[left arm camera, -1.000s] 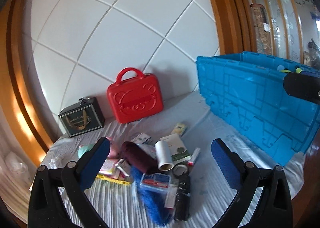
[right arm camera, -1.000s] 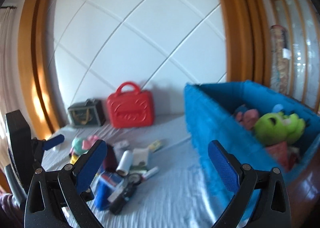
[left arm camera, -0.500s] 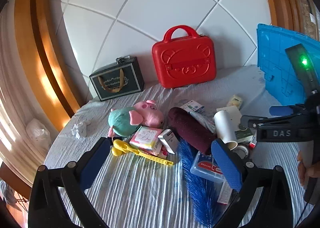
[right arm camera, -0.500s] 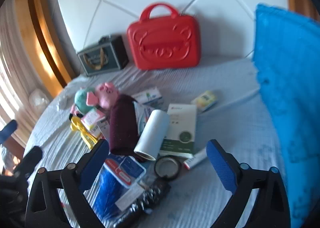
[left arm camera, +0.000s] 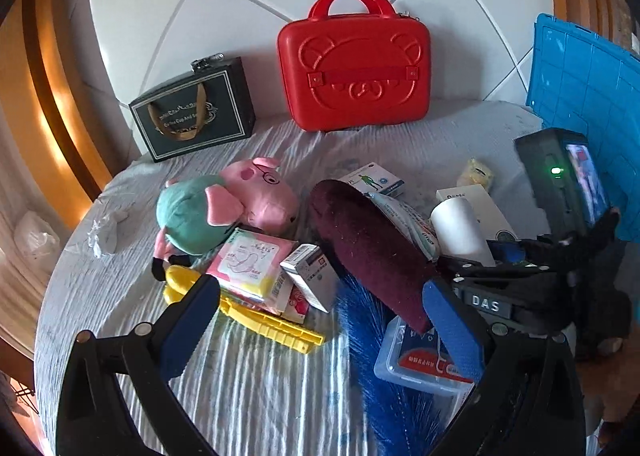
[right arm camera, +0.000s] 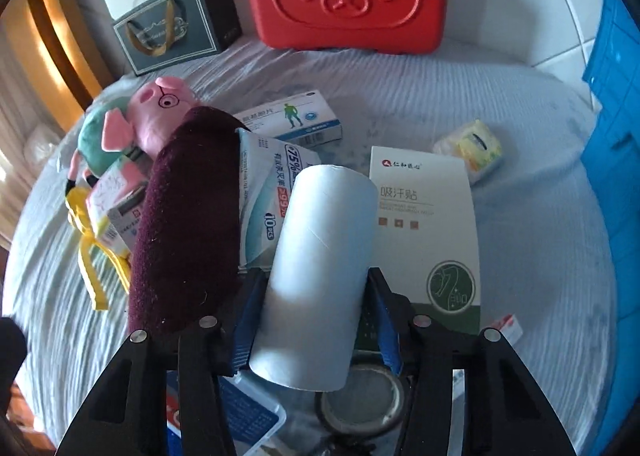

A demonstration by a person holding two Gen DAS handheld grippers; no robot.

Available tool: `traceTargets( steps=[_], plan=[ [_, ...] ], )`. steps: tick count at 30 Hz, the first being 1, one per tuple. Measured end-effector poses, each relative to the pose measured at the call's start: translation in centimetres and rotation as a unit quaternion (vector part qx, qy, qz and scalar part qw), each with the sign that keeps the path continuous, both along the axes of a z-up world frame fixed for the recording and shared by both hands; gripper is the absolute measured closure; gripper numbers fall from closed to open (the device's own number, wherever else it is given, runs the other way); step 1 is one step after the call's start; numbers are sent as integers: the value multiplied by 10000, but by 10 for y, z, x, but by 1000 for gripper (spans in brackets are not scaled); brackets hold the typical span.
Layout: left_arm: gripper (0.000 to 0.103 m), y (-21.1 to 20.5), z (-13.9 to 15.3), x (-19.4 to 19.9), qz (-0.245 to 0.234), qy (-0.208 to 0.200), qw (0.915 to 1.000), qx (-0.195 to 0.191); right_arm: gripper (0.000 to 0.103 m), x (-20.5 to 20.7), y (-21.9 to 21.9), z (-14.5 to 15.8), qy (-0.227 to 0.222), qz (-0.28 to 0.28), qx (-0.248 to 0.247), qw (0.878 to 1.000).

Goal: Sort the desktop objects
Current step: 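Grasp the white paper roll with the right tool while the left tool grasps the maroon sock, then carry the paper roll and maroon sock into the blue crate and release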

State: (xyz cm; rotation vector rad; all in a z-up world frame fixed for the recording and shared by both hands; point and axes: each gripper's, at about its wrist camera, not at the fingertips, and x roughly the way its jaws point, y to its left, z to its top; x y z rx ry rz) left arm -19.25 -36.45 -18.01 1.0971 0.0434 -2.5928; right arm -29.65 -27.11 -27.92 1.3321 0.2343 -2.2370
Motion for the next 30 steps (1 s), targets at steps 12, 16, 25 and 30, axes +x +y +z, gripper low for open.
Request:
traceTargets(
  steps=[12,16,25,30],
  plan=[
    [24,11,-67,-56,-151,-511,9919,1151,58,12,99,58,550,-532,-577,9954],
    [62,11,-77,-67,-196,-489,9868,1529,58,14,112,68,633,-556,-774,9934],
    [85,21,-47,-59,-771,-168,9902,1153,58,21,123,72,642,-535,-917,9923],
    [85,31,-14,-44,-1077,65,9912,761,58,29,124,87,801,-531,-996,9904]
  ],
)
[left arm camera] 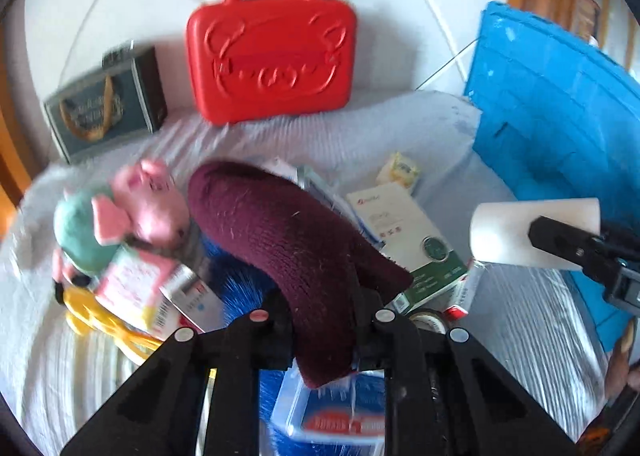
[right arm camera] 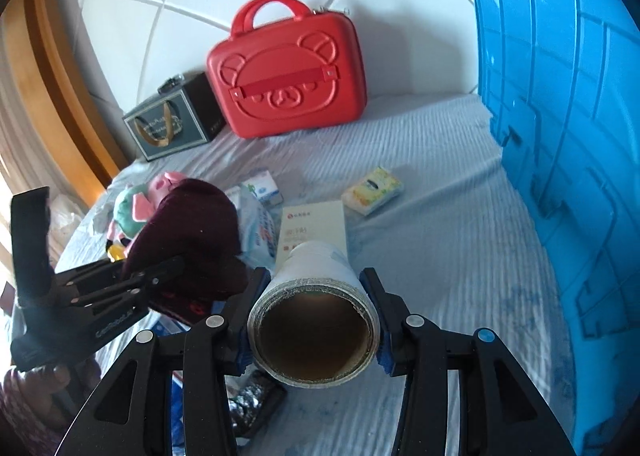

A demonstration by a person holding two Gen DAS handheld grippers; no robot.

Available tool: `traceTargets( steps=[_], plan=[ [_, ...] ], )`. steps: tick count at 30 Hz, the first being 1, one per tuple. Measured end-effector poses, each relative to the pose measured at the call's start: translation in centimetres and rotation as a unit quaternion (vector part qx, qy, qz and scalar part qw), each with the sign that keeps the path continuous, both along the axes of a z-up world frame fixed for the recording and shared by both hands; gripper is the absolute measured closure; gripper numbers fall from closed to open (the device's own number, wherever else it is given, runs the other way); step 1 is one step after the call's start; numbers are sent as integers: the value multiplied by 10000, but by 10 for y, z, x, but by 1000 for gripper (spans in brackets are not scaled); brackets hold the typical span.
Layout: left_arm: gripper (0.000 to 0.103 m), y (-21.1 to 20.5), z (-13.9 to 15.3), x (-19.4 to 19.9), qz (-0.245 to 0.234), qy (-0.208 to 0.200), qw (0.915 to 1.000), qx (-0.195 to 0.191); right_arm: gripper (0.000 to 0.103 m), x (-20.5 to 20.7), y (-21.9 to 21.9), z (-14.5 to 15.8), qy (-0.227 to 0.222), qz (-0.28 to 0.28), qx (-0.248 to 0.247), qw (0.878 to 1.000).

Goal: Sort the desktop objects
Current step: 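Carry the paper roll and maroon sock into the blue crate and release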

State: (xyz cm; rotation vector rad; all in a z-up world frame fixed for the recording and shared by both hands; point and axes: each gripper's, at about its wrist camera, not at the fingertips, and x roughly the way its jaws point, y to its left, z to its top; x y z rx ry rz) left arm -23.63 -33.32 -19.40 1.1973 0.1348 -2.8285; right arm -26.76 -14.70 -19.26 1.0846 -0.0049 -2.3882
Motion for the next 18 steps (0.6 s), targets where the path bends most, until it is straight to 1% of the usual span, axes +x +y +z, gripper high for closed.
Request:
traceTargets(
  steps=[6,10,12,14,17,18],
  plan=[
    [85,8,49,16,-373,413,9983,-165,58,21,5,40,376,-93,-152,9991],
    [85,24,91,28,-746,765,9938,-303,58,45,14,77,703,-273,-207,9969],
    [85,39,115,34,-1029,971,9892,-390,58,62,21,99,927,-392,-179,9948],
    [85,54,135,39,-1278,1128,9846,-375,58,79,30,122,1146,-554,-157,9917],
    [85,85,169,46,-1729,1475,9732,-354,58,110,51,160,1493,-871,-170,9848],
    [85,99,183,49,-1896,1632,9677,-327,58,122,61,175,1634,-1003,-175,9813]
  ],
)
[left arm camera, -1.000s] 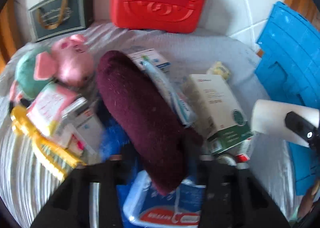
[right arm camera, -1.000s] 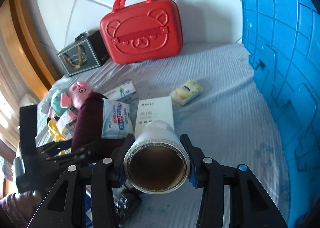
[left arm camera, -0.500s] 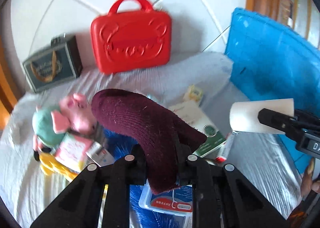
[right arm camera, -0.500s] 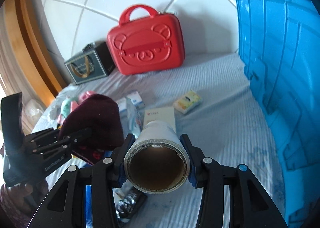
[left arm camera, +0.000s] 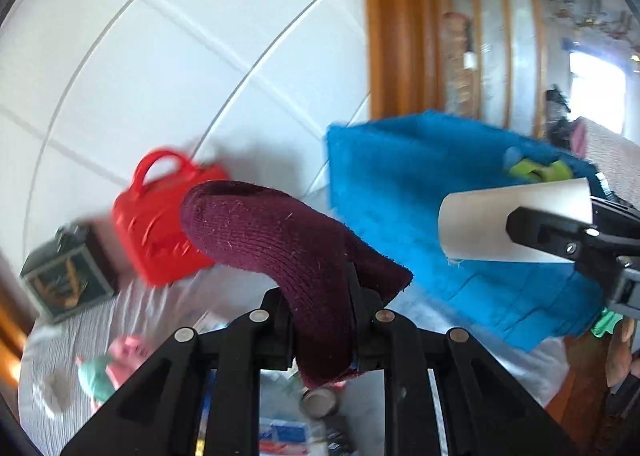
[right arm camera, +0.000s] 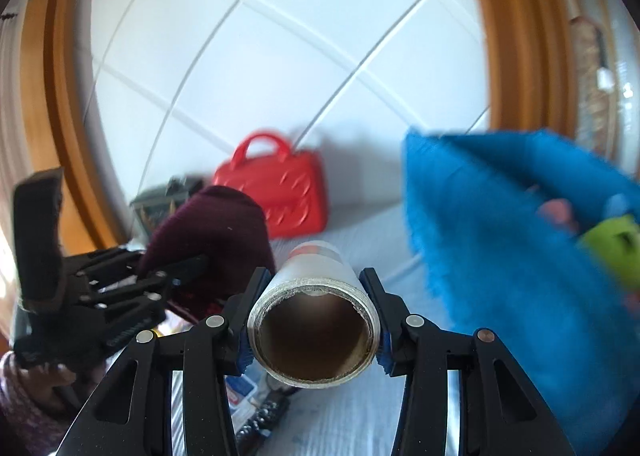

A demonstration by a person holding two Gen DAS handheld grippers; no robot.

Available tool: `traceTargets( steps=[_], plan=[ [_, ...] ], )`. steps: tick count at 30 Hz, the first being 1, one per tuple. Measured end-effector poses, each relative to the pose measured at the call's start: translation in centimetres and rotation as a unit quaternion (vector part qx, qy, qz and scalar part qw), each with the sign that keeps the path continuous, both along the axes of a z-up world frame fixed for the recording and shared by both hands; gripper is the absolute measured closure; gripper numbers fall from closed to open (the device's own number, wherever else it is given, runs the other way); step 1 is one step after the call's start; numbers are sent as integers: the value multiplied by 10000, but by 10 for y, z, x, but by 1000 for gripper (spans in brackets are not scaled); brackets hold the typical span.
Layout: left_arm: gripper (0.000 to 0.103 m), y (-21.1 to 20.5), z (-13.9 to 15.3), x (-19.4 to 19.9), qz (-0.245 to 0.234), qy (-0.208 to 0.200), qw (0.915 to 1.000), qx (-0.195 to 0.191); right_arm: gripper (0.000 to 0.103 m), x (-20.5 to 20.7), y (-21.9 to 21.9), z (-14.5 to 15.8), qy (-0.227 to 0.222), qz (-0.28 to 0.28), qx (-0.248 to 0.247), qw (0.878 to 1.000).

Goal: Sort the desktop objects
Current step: 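Carry the paper roll and maroon sock into the blue crate and release, then return both tools to the items on the bed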

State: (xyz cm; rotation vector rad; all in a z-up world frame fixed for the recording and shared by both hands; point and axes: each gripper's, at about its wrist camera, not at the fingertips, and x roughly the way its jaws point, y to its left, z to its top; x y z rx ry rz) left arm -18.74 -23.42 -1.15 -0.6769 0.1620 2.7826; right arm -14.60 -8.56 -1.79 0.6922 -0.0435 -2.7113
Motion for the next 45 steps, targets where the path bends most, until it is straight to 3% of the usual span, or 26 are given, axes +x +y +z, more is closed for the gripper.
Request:
traceTargets(
  steps=[5,10,16,20,21,22,23,24,27,35,45],
  plan=[
    [85,73,55,2,-722,498,9961,103,58,50,66,66,774,-799,57,9938],
    [85,164,93,-19,-1325,651,9887,255,58,55,145,104,1027,-1446,-73,9841],
    [83,257,117,-64,-1496,653,9865,135,58,21,224,122,895,-1828,102,9790],
    [77,293,127,-83,-1271,770,9889,-52,57,3,264,127,901,-1940,26,9768],
    [67,299,128,-85,-1196,813,9895,-88,52,-1,275,127,892,-2012,-16,9755],
    [47,304,129,-87,-1079,873,9902,-120,43,-5,284,128,874,-2078,-59,9742],
    [35,306,131,-89,-899,954,9913,-135,18,-10,293,129,854,-2151,-127,9728],
    [17,308,133,-88,-727,1069,9915,-119,7,-7,301,130,913,-2197,-217,9710],
    [2,308,138,-83,-475,1355,9896,-69,7,-1,311,132,1158,-2265,-237,9668],
    [1,297,124,-68,-199,1239,9921,-25,7,18,311,127,1395,-2173,-262,9657],
    [1,262,110,-33,277,1326,9907,-97,2,45,270,119,1502,-1821,-158,9716]
  ],
)
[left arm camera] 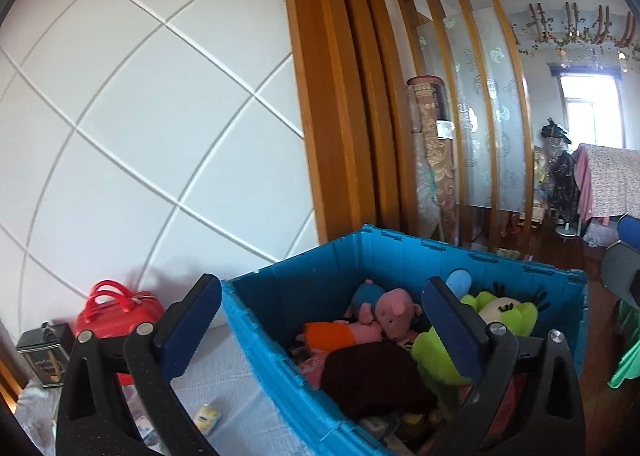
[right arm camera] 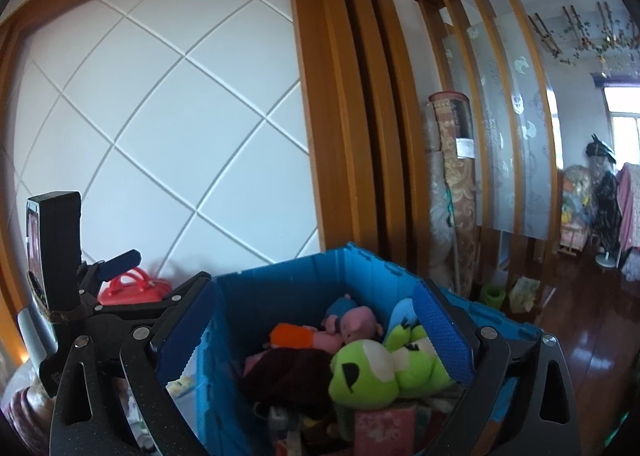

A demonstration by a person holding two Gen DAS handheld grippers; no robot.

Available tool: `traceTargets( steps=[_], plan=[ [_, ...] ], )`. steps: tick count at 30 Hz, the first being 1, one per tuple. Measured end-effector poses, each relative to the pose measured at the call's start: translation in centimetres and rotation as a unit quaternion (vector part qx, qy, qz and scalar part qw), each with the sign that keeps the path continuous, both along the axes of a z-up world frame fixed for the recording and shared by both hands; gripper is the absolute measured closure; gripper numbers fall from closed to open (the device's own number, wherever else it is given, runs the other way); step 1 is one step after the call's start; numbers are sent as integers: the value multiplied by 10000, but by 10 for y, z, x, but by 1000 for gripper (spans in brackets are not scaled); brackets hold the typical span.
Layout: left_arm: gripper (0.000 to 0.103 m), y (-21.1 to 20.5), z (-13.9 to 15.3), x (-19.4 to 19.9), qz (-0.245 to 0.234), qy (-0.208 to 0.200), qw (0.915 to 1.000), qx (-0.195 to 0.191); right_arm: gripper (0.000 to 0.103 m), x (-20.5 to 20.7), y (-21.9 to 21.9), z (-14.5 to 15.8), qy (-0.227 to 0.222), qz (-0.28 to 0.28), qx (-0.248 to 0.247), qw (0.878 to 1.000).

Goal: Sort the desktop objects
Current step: 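Return both tools to the items on the bed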

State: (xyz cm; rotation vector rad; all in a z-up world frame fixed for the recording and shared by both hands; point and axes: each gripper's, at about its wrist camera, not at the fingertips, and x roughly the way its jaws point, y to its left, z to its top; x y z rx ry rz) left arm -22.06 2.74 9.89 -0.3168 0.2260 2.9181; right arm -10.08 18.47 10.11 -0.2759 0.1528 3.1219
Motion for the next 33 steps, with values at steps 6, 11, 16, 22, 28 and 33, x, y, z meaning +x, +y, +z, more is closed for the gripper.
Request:
traceTargets(
  steps=[6,11,16,22,28,33],
  plan=[
    [1,-41,-7,30,323,73,9994,40,1,17,-32,-1,45,158,126,9998],
    [1,-87,-16,54,513,-34,9986,109,1,32,-67,-2,-30,241,177,9996],
    [1,-149,-30,87,811,-159,9965,97,0,49,-120,-5,-63,399,201,9990],
    [1,-232,-58,131,1254,-280,9917,-102,0,60,-194,-29,-291,840,203,9958],
    [1,-329,-99,165,1926,-463,9796,-329,0,59,-268,-63,-526,1259,275,9903],
    [1,-388,-129,172,2387,-812,9673,-265,0,42,-317,-104,-959,1744,354,9794]
  ],
)
